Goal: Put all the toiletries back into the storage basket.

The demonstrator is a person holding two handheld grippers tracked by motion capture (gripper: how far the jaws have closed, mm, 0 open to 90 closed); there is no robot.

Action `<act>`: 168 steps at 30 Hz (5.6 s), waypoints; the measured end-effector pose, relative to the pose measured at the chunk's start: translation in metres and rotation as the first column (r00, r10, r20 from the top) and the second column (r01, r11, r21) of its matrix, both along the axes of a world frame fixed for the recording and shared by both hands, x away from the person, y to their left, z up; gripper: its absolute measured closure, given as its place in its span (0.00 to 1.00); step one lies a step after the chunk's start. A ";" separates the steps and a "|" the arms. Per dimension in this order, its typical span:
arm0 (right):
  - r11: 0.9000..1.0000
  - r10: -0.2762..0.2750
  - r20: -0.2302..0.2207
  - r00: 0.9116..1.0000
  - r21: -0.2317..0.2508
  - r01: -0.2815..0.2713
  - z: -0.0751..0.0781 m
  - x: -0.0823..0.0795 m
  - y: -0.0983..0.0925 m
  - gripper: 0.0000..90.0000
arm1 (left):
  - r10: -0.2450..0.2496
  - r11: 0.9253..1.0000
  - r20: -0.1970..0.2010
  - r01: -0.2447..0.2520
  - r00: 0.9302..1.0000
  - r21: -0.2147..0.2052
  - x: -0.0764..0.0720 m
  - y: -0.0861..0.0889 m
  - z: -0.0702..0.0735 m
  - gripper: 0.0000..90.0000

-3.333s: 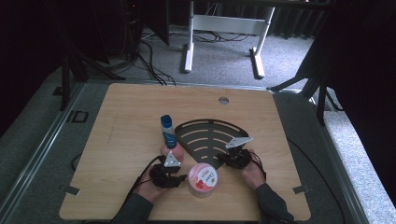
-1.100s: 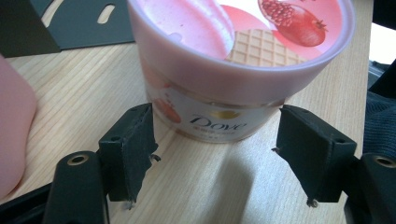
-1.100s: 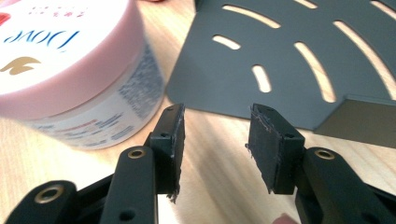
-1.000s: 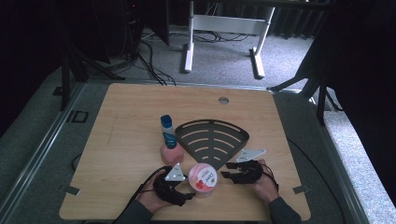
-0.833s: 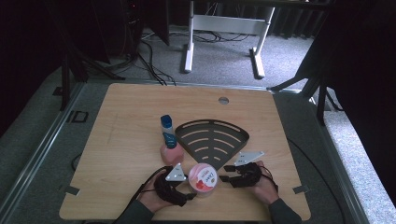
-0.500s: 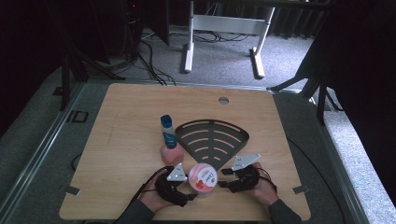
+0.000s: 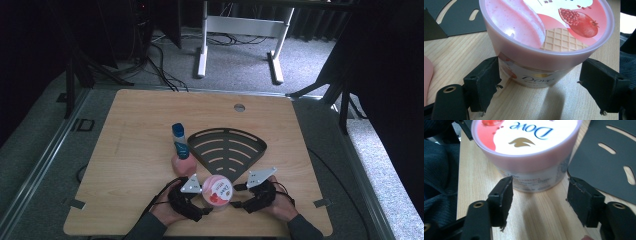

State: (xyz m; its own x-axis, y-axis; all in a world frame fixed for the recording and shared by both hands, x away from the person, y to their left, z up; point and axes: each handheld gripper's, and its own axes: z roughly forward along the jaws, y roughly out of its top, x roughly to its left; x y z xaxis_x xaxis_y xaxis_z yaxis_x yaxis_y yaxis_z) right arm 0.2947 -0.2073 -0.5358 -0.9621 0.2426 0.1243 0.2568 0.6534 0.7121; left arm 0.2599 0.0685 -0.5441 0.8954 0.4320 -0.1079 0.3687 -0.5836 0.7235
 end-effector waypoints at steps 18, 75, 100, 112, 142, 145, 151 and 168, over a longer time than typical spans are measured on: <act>0.998 0.053 0.023 0.998 0.017 -0.053 0.003 0.000 0.009 0.29 | 0.001 1.000 0.036 -0.001 0.999 -0.005 -0.001 -0.003 0.007 0.18; 1.000 0.027 0.119 0.992 -0.013 -0.026 0.019 0.002 -0.005 0.26 | -0.005 1.000 0.147 0.003 0.989 0.014 0.006 -0.026 0.023 0.17; 0.999 0.003 0.127 0.992 -0.046 0.003 0.022 0.019 -0.019 0.26 | 0.026 0.999 0.137 -0.031 0.990 0.032 0.023 -0.047 0.023 0.17; 0.999 0.002 0.133 0.991 -0.048 0.004 0.026 0.026 -0.024 0.26 | 0.042 0.999 0.152 -0.046 0.988 0.026 0.028 -0.052 0.026 0.17; 0.997 -0.007 0.126 0.992 -0.080 0.017 0.027 0.057 -0.028 0.26 | 0.110 0.991 0.155 -0.119 0.982 0.053 0.052 -0.066 0.027 0.17; 0.997 -0.013 0.128 0.992 -0.078 0.024 0.027 0.060 -0.027 0.26 | 0.122 0.990 0.158 -0.132 0.980 0.053 0.055 -0.067 0.028 0.17; 0.997 -0.023 0.123 0.992 -0.074 0.033 0.029 0.067 -0.028 0.26 | 0.142 0.987 0.166 -0.153 0.976 0.053 0.059 -0.069 0.030 0.17; 0.996 -0.045 0.113 0.993 -0.075 0.053 0.029 0.083 -0.029 0.26 | 0.178 0.980 0.171 -0.190 0.969 0.054 0.072 -0.073 0.030 0.18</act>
